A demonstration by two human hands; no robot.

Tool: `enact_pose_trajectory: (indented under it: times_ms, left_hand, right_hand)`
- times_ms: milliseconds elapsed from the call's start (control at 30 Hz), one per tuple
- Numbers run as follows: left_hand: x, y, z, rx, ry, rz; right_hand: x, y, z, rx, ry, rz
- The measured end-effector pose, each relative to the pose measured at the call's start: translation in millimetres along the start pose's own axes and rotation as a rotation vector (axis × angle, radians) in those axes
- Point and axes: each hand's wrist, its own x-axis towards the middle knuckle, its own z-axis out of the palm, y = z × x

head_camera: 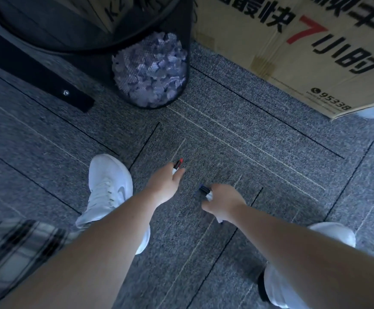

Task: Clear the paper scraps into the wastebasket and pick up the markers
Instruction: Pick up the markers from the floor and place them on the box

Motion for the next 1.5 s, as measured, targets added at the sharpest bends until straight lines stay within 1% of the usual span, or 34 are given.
enact_pose_trajectory:
  times_ms: [100,233,333,467,667,800,900,967,1167,1300,1433,1500]
  left_hand:
    - [-8.0,16.5,-15.8,0.006,-0.016,0.038]
    - [-25.7,50.3,-47.2,0.062,0.068,0.112]
    - [-42.0,80.9,-81.4,0.06,0.117,0.179]
    - [-73.1,127.0,-135.5,0.07,0.217,0.263]
    - [-145.5,192.2,-208.1,0.155,0.357,0.329]
    - [-203.7,225.8,-248.8,0.179,0.486,0.436]
    - [-248.8,248.8,-281.3,0.154,0.574,0.511]
    - [-278.5,262.3,-304.2,0.147,0.632,0.526]
    - [-362.5,291.1,-379.7,0.11,0.847,0.597]
    - [-433.5,301.0,-435.1,0.011,0.991,0.656]
    - [-496.9,282.9,-491.5,-0.009,1.177,0.617]
    - [-518.4,260.6,-517.4,-0.084,1.245,0.564]
  right_hand:
    - [-8.3,-1.7,-25.0,0.074,0.07,0.0]
    - [-29.9,-10.7,-61.6,0.147,0.19,-0.051]
    - [-56.0,-25.7,-94.4,0.202,0.265,-0.094]
    - [-98.4,-54.8,-145.1,0.184,0.377,-0.181]
    - [-182.2,-110.9,-220.1,0.194,0.59,-0.348]
    - [-250.0,-148.3,-256.8,0.171,0.752,-0.461]
    - [-296.5,-176.5,-277.9,0.192,0.818,-0.516]
    - [-325.5,-197.4,-289.6,0.197,0.86,-0.569]
    - [-404.2,-273.3,-322.4,0.299,0.931,-0.748]
    - [-459.5,-346.3,-337.0,0.341,0.973,-0.899]
    - [-509.5,-427.4,-334.3,0.426,0.895,-1.108]
    - [-529.9,-464.4,-325.3,0.407,0.838,-1.178]
